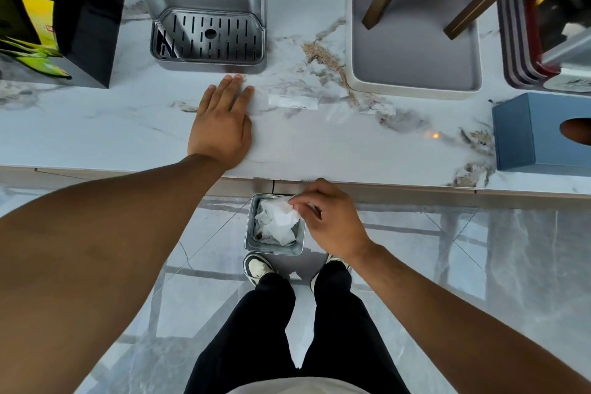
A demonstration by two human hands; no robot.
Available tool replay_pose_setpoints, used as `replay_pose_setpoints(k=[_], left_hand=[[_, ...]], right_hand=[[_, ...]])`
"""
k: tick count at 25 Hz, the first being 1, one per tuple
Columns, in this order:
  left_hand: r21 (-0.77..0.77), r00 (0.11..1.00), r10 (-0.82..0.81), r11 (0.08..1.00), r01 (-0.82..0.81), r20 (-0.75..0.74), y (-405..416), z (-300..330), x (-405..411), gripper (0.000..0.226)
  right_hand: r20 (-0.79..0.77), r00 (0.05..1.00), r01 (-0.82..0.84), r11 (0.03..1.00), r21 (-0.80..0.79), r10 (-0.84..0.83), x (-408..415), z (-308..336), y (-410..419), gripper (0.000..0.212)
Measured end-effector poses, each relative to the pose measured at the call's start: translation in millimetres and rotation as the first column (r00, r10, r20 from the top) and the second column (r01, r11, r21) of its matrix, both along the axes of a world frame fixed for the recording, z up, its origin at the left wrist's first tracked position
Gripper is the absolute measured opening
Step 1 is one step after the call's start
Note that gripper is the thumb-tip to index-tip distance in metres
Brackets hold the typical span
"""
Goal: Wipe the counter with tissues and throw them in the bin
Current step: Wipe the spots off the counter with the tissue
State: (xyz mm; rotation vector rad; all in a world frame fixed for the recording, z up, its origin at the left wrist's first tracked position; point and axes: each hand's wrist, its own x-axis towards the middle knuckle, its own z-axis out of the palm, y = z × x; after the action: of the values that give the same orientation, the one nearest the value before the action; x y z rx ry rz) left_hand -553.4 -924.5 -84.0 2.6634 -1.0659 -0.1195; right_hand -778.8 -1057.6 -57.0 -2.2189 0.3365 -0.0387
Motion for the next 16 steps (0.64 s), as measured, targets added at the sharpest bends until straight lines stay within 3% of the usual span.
replay_pose_setpoints(k=[4, 7, 10, 12, 16], left_hand=[[0.003, 1.0, -0.001, 1.0, 0.001, -0.019, -0.2, 2.4, -0.1, 0.06], [-0.031, 0.997, -0.022, 0.999, 0.019, -0.079, 0.6, 6.6, -1.2, 0.056], [-0.074, 0.989, -0.061, 0.996, 0.052, -0.132, 8.5, 12.6, 7.2, 0.052], [-0.031, 0.995, -0.058, 0.998, 0.055, -0.084, 22.3, 13.5, 13.9, 0.051], [0.005, 0.997, 0.081, 0.997, -0.081, 0.009, 44.4, 5.4, 14.4, 0.052]], right_hand=[[0.182, 0.928, 0.348, 0.932, -0.102, -0.326, 40.5, 13.8, -43.0, 0.018], [0.119, 0.84, 0.542, 0.825, -0.159, -0.529, 86.0, 19.3, -84.0, 0.02], [0.078, 0.894, 0.446, 0.86, -0.25, -0.441, 129.3, 13.1, -85.8, 0.019], [0.096, 0.923, 0.384, 0.863, -0.329, -0.374, 160.7, 10.3, -77.1, 0.021], [0.113, 0.888, 0.453, 0.809, -0.375, -0.445, 206.1, -0.2, -73.8, 0.024]])
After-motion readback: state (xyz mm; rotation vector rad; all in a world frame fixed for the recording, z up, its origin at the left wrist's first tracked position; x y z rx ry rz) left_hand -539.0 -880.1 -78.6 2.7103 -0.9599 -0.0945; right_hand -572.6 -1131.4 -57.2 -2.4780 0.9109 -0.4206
